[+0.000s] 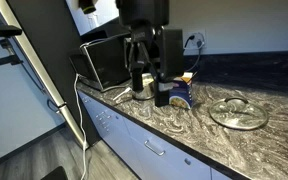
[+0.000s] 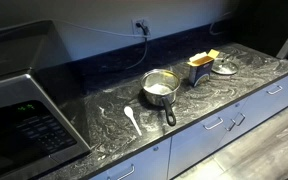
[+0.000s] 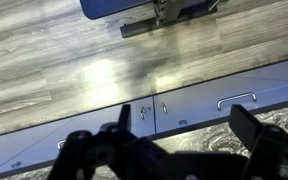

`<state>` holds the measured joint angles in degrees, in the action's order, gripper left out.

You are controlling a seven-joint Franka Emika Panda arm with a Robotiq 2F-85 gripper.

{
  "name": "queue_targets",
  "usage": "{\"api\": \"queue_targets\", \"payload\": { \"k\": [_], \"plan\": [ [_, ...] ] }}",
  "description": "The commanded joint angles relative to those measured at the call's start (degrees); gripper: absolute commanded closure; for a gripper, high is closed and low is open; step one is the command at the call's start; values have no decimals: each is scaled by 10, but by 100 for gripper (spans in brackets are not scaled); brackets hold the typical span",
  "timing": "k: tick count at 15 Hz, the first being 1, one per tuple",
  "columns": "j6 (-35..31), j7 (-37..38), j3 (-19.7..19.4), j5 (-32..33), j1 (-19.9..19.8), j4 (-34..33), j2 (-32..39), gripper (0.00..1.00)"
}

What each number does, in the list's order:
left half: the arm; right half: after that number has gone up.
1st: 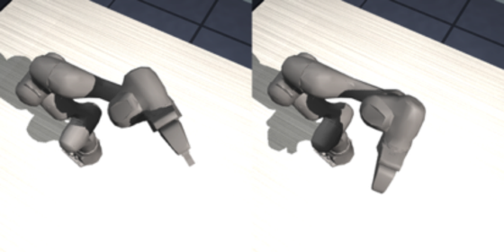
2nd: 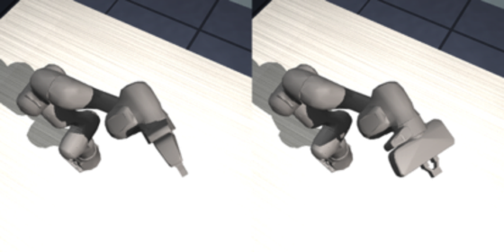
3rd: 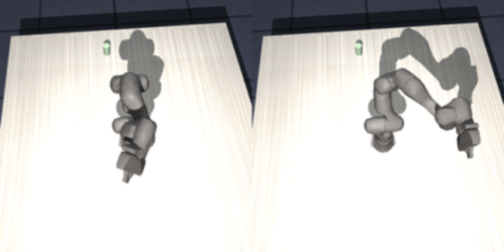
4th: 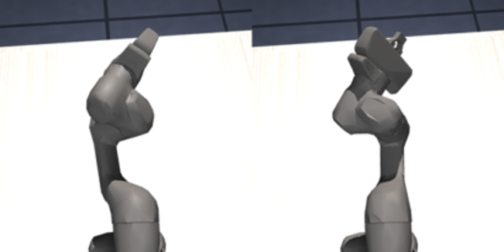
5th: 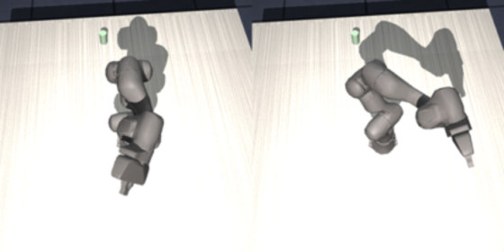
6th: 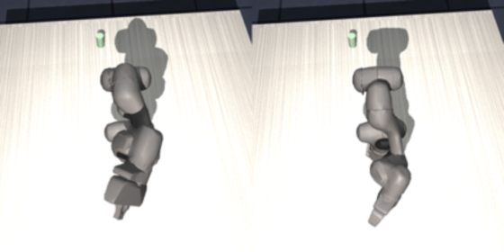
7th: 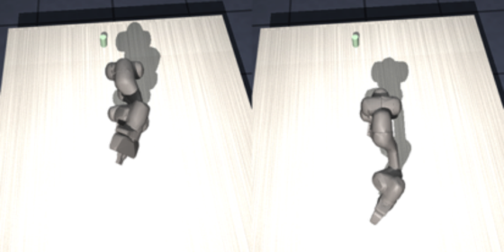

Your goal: Pour the contents of the box into the pot and cover the pot

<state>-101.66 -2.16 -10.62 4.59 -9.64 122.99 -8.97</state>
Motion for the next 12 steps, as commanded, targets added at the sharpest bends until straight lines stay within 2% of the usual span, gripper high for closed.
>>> {"api": "queue_targets", "payload": {
  "k": [1,11,12],
  "plan": [
    [1,0,1,0,-1,-1,0,0],
    [1,0,1,0,-1,-1,0,0],
    [1,29,3,-4,-2,-11,10,0]
  ]
}}
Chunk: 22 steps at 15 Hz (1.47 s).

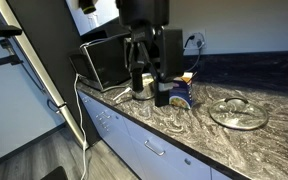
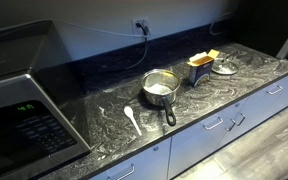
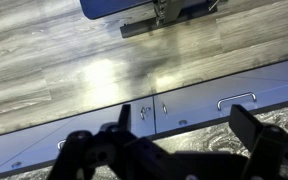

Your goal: Pour the contents of the box into the pot and cover the pot

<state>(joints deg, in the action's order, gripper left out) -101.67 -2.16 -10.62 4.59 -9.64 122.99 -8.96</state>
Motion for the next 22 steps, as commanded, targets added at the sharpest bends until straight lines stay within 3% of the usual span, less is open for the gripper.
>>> {"api": "queue_targets", "payload": {
  "k": [1,11,15,16,20,22],
  "plan": [
    [3,79,6,-12,-4,-24,23,0],
    [25,332,-5,-151,-6,-220,235,0],
    [40,403,-14,-217,-15,-263,295,0],
    [10,368,-13,-191,-8,-229,272,0],
    [10,370,-14,-194,-9,-235,285,0],
    [42,392,-12,-230,-19,-261,304,0]
  ]
}}
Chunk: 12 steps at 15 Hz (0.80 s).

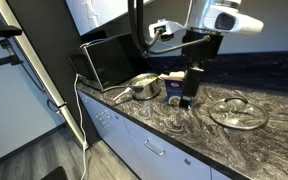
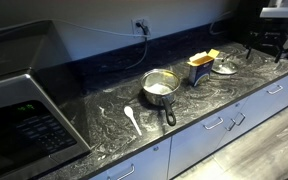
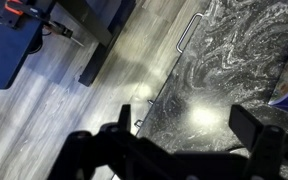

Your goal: Pour the contents of the box into the pot and cover the pot

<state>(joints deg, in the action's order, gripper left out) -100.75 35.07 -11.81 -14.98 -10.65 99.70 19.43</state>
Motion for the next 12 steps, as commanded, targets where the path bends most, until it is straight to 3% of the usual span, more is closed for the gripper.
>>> {"api": "queue_targets", "payload": {
  "k": [1,5,9,12],
  "plan": [
    [51,36,0,-67,-18,-44,35,0],
    [107,41,3,-176,-54,-101,84,0],
    [100,83,2,-281,-87,-142,128,0],
    [63,124,2,-361,-94,-136,143,0]
  ]
}}
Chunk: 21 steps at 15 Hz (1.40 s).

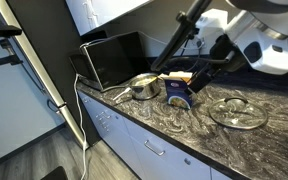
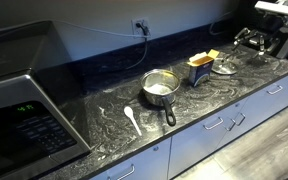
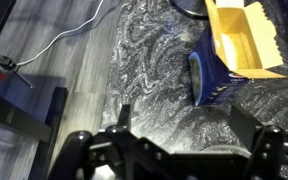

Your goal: Pour the contents of the box into the pot and cover the pot

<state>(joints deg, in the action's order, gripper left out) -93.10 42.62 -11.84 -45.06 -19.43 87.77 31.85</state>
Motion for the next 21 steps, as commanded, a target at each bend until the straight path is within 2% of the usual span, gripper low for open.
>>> {"api": "queue_targets", "payload": {
  "k": [1,5,9,16,21],
  "plan": [
    [-31,62,2,-86,-5,-11,22,0],
    [-99,97,1,-142,10,1,40,0],
    [-158,110,1,-143,23,-4,63,0],
    [-138,102,8,-99,39,-13,86,0],
    [-144,105,20,-98,48,-29,102,0]
  ]
}}
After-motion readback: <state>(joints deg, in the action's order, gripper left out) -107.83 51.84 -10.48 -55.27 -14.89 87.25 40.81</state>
